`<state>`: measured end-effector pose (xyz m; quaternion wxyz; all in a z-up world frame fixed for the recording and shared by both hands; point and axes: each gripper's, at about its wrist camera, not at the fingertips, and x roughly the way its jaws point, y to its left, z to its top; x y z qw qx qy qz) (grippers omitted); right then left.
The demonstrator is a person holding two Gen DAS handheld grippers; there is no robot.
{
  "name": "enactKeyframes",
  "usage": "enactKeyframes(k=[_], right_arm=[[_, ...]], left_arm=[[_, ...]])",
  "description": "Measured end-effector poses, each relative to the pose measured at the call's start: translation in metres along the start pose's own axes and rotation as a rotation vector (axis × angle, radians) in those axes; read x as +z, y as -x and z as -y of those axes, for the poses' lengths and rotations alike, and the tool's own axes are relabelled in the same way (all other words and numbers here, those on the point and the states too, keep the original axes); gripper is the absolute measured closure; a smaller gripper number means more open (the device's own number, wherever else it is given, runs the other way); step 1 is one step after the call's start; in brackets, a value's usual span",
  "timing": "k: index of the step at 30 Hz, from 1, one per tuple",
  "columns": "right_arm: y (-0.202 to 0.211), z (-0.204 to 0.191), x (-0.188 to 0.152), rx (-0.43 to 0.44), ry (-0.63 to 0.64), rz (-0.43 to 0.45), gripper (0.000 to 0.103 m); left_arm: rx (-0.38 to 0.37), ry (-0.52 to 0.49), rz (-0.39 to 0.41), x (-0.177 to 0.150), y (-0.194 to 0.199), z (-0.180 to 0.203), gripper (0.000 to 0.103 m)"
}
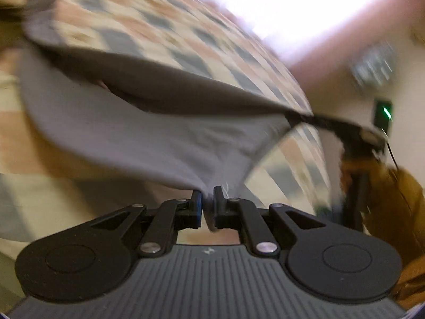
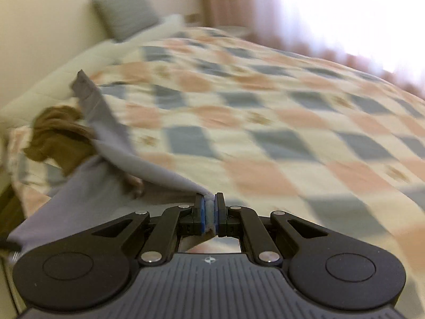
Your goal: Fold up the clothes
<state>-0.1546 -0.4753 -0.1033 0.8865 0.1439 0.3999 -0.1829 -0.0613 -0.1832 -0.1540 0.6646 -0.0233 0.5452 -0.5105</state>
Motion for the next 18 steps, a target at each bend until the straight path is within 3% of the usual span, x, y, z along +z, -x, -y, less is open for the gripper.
enactKeyframes(k=[5, 9, 11, 15, 18], right_arm=[[0.047, 0.094, -0.060, -0.277, -0.096, -0.048, 0.099], [0.052, 0.168, -0.094, -0.532, -0.129, -0.088, 0.096], [0.036, 0.188, -0.109, -0.636, -0.089, -0.165, 0.067], [0.029, 0.207, -0.143, -0.663, -0.187, -0.243, 0.040], [0.038, 0.202, -0.173, -0.515, -0.429, -0.207, 0.036]], left_arm=[[-0.084, -0.162, -0.069, -0.017, -0.028, 0.060, 0.095], [-0.019, -0.157, -0.089, -0.020, -0.029, 0.064, 0.094], [0.036, -0.126, -0.100, -0.020, -0.030, 0.056, 0.094], [0.194, -0.037, -0.086, -0.013, -0.018, 0.038, 0.091], [0.302, 0.014, -0.072, 0.009, -0.021, 0.008, 0.083]])
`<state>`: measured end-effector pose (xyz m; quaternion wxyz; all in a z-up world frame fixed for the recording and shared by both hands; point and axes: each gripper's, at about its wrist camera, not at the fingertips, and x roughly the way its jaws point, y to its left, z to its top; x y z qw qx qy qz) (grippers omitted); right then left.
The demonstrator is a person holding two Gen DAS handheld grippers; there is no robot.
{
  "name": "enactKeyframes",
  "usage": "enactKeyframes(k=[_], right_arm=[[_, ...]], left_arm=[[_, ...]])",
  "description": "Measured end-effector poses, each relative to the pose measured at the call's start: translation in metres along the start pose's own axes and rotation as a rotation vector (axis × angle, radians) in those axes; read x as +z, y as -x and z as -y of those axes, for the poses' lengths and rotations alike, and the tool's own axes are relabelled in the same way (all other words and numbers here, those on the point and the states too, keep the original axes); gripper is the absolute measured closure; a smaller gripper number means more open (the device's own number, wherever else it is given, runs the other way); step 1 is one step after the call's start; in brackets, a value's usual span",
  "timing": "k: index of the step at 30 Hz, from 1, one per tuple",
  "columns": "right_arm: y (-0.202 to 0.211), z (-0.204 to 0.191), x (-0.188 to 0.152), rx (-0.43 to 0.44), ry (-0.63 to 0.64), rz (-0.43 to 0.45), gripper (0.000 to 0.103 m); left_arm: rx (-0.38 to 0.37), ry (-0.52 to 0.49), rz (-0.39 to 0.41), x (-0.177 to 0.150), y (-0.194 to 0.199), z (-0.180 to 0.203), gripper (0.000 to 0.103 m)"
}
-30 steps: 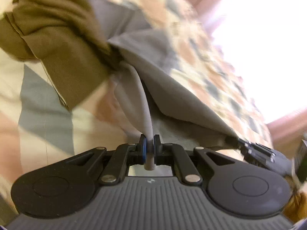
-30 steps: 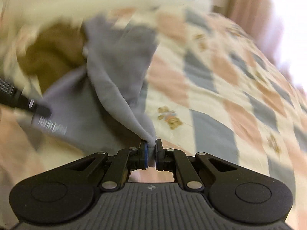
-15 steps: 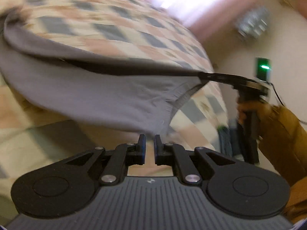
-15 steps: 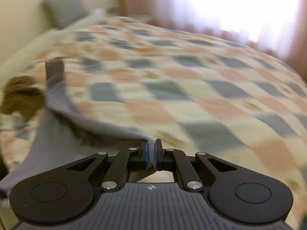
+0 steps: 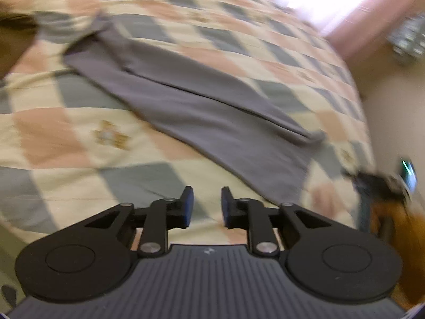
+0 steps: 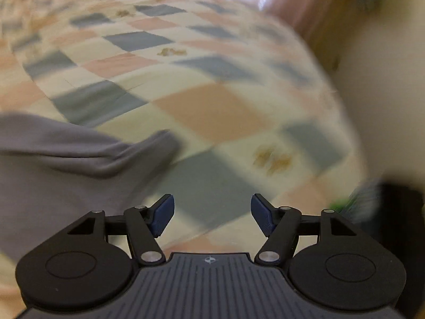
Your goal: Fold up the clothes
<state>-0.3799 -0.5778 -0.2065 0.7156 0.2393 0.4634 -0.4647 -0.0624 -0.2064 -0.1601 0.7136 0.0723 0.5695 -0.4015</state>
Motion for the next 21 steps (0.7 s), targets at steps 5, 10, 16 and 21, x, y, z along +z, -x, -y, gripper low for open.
enactKeyframes(k=[5, 10, 16, 21], right_arm=[[-0.003, 0.013, -0.083, 0.317, -0.445, -0.170, 0.036], [-0.012, 0.016, -0.163, 0.446, -0.911, -0.255, 0.036], [-0.031, -0.012, -0.197, 0.437, -1.194, -0.164, 0.036], [-0.050, -0.048, -0.201, 0.404, -1.325, -0.077, 0.036]], left_arm=[[0.098, 0.029, -0.037, 0.039, -0.024, -0.033, 0.078], [0.090, -0.060, -0.103, 0.064, -0.048, -0.041, 0.075], [0.121, -0.106, -0.118, 0.095, -0.069, -0.088, 0.074], [0.275, -0.178, -0.043, 0.138, -0.095, -0.148, 0.063]])
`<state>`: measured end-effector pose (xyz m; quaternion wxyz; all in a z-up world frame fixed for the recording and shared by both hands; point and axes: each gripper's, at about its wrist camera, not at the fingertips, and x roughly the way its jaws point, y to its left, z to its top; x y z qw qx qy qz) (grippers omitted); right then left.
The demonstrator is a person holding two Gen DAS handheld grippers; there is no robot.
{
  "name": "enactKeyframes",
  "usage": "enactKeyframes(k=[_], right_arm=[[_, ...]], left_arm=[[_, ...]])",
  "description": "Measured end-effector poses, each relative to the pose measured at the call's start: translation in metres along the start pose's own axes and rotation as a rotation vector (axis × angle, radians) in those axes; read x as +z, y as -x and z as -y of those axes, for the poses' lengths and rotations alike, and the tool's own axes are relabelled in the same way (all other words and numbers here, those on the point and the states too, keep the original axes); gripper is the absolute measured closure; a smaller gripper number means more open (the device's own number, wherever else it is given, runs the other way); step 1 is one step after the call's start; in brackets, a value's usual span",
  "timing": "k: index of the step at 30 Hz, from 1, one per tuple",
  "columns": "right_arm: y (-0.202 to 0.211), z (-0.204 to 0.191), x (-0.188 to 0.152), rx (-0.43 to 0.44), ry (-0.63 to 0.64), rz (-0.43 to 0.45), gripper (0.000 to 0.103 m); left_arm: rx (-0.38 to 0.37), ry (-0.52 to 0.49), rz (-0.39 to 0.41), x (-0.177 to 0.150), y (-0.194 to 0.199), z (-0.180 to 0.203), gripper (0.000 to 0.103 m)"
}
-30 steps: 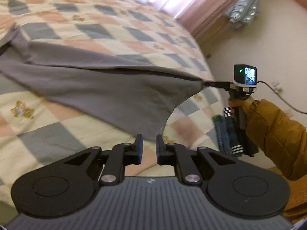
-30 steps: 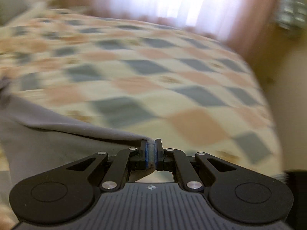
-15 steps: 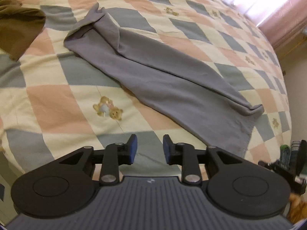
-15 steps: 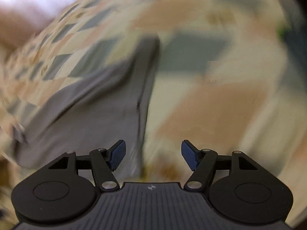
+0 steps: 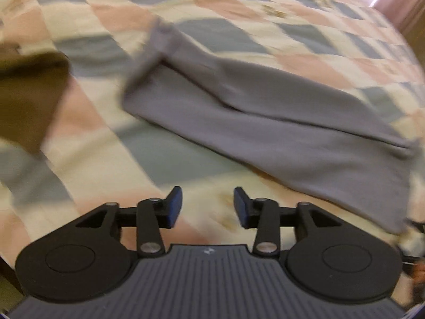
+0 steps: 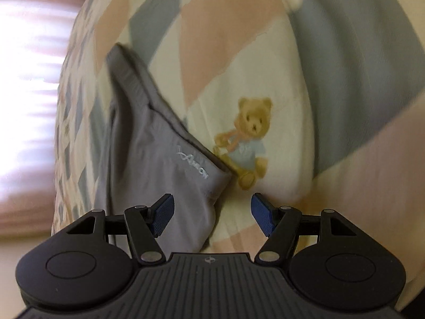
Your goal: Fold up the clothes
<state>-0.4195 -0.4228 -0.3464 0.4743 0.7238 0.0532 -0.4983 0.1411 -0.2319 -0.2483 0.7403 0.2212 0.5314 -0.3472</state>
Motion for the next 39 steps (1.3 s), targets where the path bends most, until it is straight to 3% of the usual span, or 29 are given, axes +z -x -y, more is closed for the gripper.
enactKeyframes(k=[4, 10, 14, 15, 16, 17, 18, 19, 20, 21, 22, 26, 30, 34, 37, 39], right_arm=[[-0.015, -0.003, -0.014, 0.019, -0.021, 0.094, 0.036], [-0.009, 0.001, -0.033, 0.055, 0.012, 0.204, 0.038], [-0.005, 0.012, -0.045, 0.084, -0.013, 0.246, 0.039], [-0.005, 0.013, -0.046, 0.092, -0.016, 0.250, 0.039], [-0.008, 0.012, -0.047, 0.100, -0.017, 0.253, 0.039], [-0.008, 0.011, -0.048, 0.111, -0.015, 0.252, 0.039], [-0.008, 0.011, -0.050, 0.124, -0.009, 0.249, 0.041], [-0.011, 0.008, -0.048, 0.130, -0.002, 0.247, 0.053], [-0.016, 0.004, -0.047, 0.130, 0.004, 0.243, 0.076], [-0.018, 0.004, -0.047, 0.128, 0.008, 0.238, 0.092], [-0.019, 0.003, -0.048, 0.123, 0.008, 0.240, 0.100], [0.004, -0.003, -0.044, 0.124, 0.036, 0.299, 0.101], [0.042, -0.008, -0.023, 0.157, 0.083, 0.305, 0.102], [0.087, -0.010, -0.003, 0.164, 0.135, 0.344, 0.102], [0.116, -0.001, 0.018, 0.148, 0.164, 0.351, 0.102], [0.127, 0.011, 0.030, 0.113, 0.195, 0.341, 0.102]], left_arm=[[0.172, -0.186, 0.121, 0.034, -0.036, -0.028, 0.062], [0.317, -0.618, 0.282, 0.059, -0.098, -0.019, 0.057], [0.351, -0.699, 0.286, 0.073, -0.130, -0.021, 0.061], [0.337, -0.682, 0.278, 0.079, -0.133, -0.024, 0.063], [0.311, -0.654, 0.269, 0.087, -0.134, -0.027, 0.074], [0.279, -0.613, 0.259, 0.095, -0.135, -0.031, 0.093], [0.245, -0.546, 0.246, 0.103, -0.131, -0.038, 0.099], [0.224, -0.480, 0.244, 0.109, -0.127, -0.044, 0.099], [0.207, -0.417, 0.252, 0.115, -0.122, -0.052, 0.099], [0.195, -0.348, 0.258, 0.119, -0.115, -0.062, 0.099], [0.195, -0.286, 0.261, 0.122, -0.109, -0.072, 0.099], [0.180, -0.044, 0.276, 0.120, -0.068, -0.111, 0.100], [0.141, 0.123, 0.287, 0.099, -0.022, -0.137, 0.100], [0.108, 0.146, 0.305, 0.061, 0.016, -0.129, 0.099], [0.084, 0.152, 0.264, 0.019, 0.018, -0.117, 0.099], [0.106, 0.166, 0.216, -0.013, 0.007, -0.111, 0.099]])
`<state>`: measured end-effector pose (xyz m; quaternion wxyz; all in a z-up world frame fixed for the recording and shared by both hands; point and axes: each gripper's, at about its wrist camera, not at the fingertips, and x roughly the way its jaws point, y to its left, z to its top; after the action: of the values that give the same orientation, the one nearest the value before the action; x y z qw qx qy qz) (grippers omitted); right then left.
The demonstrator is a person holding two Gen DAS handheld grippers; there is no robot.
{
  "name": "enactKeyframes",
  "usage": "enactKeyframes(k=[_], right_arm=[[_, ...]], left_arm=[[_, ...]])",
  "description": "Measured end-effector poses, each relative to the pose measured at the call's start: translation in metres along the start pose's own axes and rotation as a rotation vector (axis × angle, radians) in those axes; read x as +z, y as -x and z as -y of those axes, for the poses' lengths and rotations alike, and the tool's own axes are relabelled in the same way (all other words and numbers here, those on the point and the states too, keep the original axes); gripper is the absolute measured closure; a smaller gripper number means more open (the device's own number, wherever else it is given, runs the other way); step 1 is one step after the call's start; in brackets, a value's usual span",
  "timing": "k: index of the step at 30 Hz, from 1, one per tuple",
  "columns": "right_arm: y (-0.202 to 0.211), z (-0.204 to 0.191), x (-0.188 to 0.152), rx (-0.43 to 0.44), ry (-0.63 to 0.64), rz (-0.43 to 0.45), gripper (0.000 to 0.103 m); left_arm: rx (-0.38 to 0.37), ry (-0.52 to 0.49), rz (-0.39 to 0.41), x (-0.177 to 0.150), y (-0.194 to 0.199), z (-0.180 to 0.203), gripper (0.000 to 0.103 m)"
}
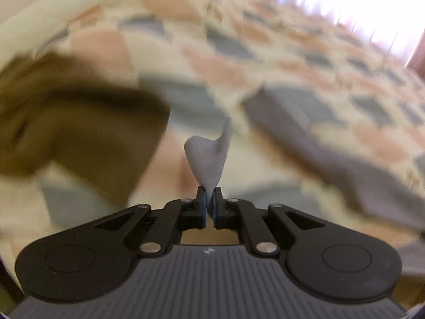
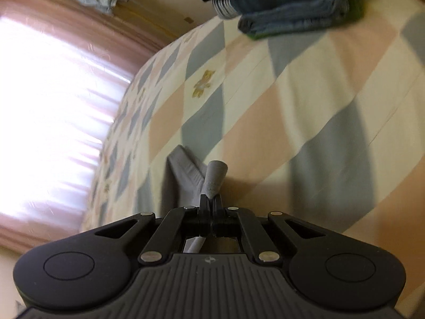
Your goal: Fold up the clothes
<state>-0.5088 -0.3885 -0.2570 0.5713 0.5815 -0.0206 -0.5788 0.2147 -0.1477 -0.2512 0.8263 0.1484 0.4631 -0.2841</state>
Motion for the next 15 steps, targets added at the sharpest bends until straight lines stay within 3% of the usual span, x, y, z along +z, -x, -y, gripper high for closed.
enactKeyframes(k=[3, 7, 9, 11, 12, 14, 15], right_arm=[[0.003, 0.028, 0.001, -0.064, 0.006, -0.047, 0.102], [-0.003, 0.064, -0.014, -0.128, -0.024, -0.129, 0.102], [-0.006, 0.077, -0.017, -0.125, -0.032, -0.146, 0.094], [-0.007, 0.082, -0.013, -0.096, -0.042, -0.147, 0.075], [-0.008, 0.085, -0.011, -0.082, -0.046, -0.148, 0.071], [-0.009, 0.090, -0.008, -0.053, -0.056, -0.148, 0.057], [-0.013, 0.091, -0.007, -0.042, -0.064, -0.153, 0.056]], left_arm=[[0.063, 0.049, -0.078, -0.047, -0.013, -0.010, 0.099], [0.107, 0.122, -0.110, -0.075, -0.012, -0.032, 0.099], [0.119, 0.150, -0.130, -0.080, -0.011, -0.041, 0.098], [0.114, 0.195, -0.143, -0.087, -0.010, -0.050, 0.093], [0.100, 0.226, -0.146, -0.091, -0.010, -0.054, 0.091], [0.065, 0.295, -0.158, -0.096, -0.012, -0.058, 0.078], [0.053, 0.321, -0.159, -0.099, -0.014, -0.058, 0.077]])
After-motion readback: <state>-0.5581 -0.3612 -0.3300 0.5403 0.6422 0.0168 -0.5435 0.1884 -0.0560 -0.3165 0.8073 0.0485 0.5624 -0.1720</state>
